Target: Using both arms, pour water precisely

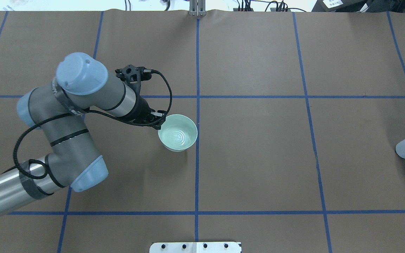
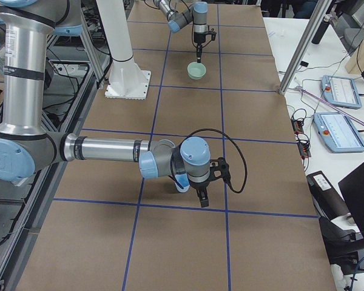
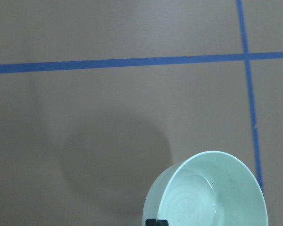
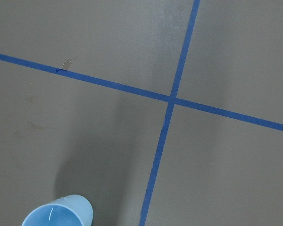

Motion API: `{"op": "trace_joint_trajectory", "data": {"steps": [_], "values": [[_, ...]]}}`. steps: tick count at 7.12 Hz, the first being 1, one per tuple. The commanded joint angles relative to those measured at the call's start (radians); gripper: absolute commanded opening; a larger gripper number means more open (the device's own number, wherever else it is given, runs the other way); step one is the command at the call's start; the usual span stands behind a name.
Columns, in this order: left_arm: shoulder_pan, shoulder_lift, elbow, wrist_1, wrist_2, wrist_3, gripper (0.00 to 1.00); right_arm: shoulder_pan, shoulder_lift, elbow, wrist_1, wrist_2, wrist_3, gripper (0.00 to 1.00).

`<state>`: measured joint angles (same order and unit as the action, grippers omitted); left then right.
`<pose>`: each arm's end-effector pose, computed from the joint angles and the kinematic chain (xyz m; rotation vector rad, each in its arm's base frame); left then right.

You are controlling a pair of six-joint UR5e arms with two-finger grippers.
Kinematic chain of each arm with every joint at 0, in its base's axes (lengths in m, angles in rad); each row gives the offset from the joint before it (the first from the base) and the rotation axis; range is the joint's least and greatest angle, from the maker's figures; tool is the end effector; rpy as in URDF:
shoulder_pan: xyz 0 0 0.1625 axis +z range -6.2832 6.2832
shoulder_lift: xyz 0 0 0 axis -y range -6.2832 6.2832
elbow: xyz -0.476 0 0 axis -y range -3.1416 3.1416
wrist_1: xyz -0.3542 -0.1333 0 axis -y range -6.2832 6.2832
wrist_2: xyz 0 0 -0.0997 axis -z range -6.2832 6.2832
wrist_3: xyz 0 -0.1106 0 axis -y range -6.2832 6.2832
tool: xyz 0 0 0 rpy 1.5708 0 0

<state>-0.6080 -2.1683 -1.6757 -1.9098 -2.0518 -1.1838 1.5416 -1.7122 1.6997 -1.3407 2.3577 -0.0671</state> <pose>0.5056 -0.4519 0.2907 0.1032 1.1019 0.0524 0.0432 -0.4027 0.6929 0.2213 -0.7805 -0.1766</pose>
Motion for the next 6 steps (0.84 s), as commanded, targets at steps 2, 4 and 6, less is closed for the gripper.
{"op": "trace_joint_trajectory", "data": {"steps": [2,4,6], "values": [[0.036,-0.107,0.126,-0.008,0.036,-0.024,0.00,0.000,0.005,0.000,0.000,0.000,0.013,1.00],[0.037,-0.105,0.139,-0.015,0.036,-0.023,0.10,0.000,0.006,0.000,0.000,0.000,0.013,1.00],[0.030,-0.105,0.113,-0.025,0.070,-0.020,1.00,0.000,0.009,-0.002,0.000,0.002,0.013,1.00]]}}
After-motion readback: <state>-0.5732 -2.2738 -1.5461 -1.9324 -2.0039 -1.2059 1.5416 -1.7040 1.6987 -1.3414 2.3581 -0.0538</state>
